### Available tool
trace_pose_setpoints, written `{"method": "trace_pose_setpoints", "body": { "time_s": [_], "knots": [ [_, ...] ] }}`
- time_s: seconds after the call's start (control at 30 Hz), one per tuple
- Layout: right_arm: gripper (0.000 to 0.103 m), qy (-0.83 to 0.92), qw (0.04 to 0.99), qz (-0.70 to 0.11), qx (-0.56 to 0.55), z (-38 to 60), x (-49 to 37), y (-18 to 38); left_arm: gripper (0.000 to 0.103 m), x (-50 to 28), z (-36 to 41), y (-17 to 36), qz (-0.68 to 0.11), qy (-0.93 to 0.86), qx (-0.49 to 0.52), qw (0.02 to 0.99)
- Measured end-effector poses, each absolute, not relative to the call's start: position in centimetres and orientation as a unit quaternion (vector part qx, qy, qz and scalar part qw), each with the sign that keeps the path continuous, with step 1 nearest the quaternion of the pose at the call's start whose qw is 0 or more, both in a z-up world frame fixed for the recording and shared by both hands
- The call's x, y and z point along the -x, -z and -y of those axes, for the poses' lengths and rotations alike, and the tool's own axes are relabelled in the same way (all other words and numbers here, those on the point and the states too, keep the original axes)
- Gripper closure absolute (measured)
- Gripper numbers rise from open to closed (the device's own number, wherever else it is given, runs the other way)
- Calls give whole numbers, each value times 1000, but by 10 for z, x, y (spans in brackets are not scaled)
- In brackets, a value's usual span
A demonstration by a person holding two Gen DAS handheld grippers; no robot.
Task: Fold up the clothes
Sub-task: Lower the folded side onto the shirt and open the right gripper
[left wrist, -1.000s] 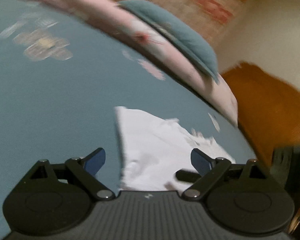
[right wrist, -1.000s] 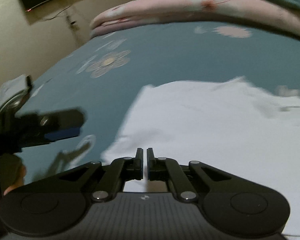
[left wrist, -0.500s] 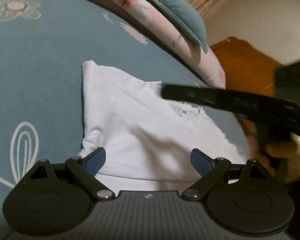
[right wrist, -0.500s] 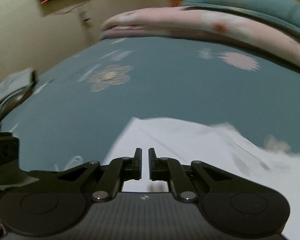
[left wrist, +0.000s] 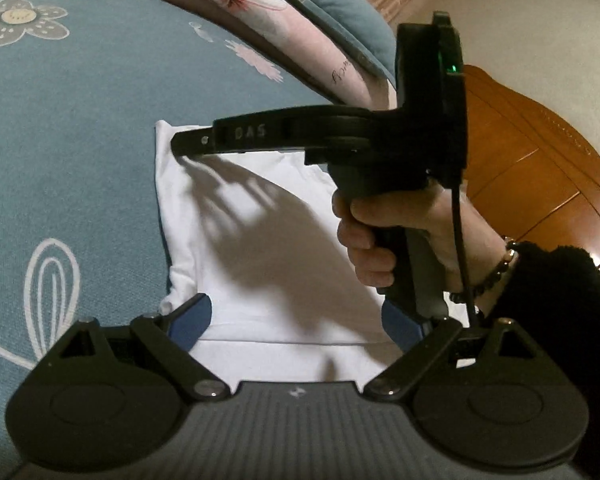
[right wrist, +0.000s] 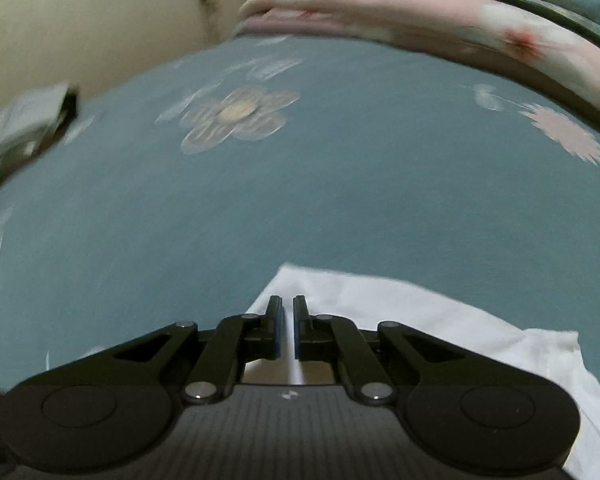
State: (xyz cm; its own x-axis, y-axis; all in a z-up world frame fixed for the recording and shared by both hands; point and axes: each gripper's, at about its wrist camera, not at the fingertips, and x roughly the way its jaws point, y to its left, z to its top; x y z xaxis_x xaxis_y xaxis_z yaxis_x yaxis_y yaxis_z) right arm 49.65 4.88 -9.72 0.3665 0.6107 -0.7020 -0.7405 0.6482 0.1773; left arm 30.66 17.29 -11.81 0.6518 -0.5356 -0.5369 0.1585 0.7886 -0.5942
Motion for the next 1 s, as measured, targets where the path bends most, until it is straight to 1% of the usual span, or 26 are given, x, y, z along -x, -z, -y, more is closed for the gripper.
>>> {"method": "trace_pose_setpoints", "body": {
  "time_s": [0.2, 0.27, 0.37, 0.47, 0.63, 0.7, 0.77, 0.9, 0.93, 1.0],
  "knots": [
    [93, -459, 803, -368, 91, -33, -473, 81, 9, -306, -171, 116, -368, 198, 252, 873],
    [93, -456, 800, -376, 104, -40, -472, 86, 8, -307, -169, 116, -368, 198, 249, 874],
    [93, -417, 825, -361, 119, -50, -478, 99, 8, -307, -169, 116, -368, 199, 248, 874],
    [93, -388, 850, -342, 99, -47, -482, 99, 8, -305, -176, 113, -363, 192, 254, 876],
    [93, -414, 840, -340, 90, -14, -463, 82, 7, -297, -196, 103, -346, 169, 264, 884],
    [93, -422, 837, -342, 73, -1, -455, 78, 5, -294, -203, 99, -338, 160, 268, 888],
    [95, -431, 831, -346, 61, 0, -448, 80, 5, -291, -211, 96, -331, 151, 272, 891],
    [95, -454, 813, -355, 81, -21, -432, 93, 4, -292, -230, 96, -323, 117, 294, 892],
    [97, -453, 810, -363, 82, -27, -430, 98, 4, -293, -233, 98, -323, 106, 297, 892],
    [97, -452, 807, -372, 83, -36, -425, 108, 4, -293, -243, 101, -323, 93, 307, 890]
  ]
}}
